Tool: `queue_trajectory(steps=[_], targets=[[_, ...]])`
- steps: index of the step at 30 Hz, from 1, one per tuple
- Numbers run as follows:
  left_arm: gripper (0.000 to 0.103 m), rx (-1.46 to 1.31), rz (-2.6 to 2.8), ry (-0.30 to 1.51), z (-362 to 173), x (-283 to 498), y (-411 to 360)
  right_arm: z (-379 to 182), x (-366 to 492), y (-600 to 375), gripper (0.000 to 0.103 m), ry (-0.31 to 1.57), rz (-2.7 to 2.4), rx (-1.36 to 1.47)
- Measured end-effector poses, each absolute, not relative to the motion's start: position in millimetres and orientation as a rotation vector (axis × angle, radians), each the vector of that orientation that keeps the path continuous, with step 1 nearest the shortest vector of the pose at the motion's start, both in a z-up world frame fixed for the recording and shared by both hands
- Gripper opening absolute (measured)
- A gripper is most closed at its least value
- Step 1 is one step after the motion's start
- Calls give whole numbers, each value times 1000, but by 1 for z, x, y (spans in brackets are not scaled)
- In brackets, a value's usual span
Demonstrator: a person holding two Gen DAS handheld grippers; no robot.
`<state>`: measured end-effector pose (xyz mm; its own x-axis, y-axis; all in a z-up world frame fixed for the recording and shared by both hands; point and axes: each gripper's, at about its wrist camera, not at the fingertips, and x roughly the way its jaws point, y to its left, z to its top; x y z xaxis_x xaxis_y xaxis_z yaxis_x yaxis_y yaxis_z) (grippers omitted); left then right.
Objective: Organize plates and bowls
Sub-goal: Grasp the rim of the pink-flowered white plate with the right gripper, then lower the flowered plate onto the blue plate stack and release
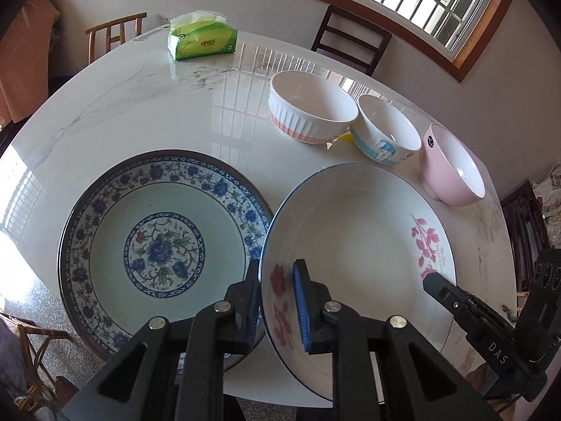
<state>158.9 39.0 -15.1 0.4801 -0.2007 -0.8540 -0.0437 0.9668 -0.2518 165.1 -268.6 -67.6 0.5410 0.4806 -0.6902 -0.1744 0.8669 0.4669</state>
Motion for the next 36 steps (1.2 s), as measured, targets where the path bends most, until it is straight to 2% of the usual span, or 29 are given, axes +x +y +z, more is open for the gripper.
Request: queue_trajectory(steps=[14, 36], targets=[[19, -355, 54, 1055, -16, 127, 144, -50, 166, -154, 13, 949, 592, 243], [18, -400, 59, 1063, -47, 145, 185, -71, 194, -91, 13, 984, 593, 105]])
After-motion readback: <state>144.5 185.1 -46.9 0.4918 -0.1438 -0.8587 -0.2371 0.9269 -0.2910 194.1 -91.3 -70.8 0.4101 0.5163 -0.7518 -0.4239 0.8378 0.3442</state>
